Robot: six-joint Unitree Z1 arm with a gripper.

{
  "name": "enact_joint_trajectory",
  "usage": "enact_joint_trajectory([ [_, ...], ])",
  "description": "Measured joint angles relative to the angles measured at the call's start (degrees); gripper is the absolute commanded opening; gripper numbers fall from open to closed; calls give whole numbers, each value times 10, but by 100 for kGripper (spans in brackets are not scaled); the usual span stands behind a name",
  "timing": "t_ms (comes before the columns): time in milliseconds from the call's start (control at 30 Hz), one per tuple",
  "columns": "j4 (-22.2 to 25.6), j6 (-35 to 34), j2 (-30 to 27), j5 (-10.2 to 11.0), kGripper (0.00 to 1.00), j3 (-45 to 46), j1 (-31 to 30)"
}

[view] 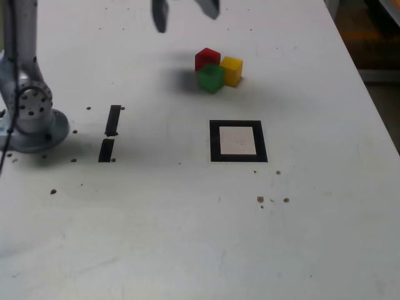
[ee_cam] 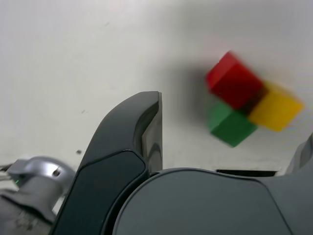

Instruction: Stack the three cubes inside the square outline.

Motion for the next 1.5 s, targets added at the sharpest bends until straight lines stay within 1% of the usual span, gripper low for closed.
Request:
enact_joint_trajectory([
  [67, -9, 2, 10, 0, 100, -37, 1],
  [133, -32, 4, 12, 2, 100, -50, 1],
  [200, -61, 4, 16, 2, 99, -15, 1],
  [267, -77, 3, 32, -1, 99, 20, 2],
  [333, -86, 1, 44, -2, 99, 29, 2],
  [400, -102, -5, 44, -2, 99, 45, 2],
  [500, -120, -19, 44, 7, 99, 93, 2],
  [600, -137, -29, 39, 10, 99, 112, 1],
  [767, -147, -32, 44, 5, 99, 109, -6],
  [933, -170, -40, 76, 5, 99, 108, -10],
  [1000, -177, -48, 84, 9, 99, 104, -13],
  [1167, -175, -63, 104, 16, 98, 93, -15],
  [1500, -171, -87, 110, 14, 93, 95, -46],
])
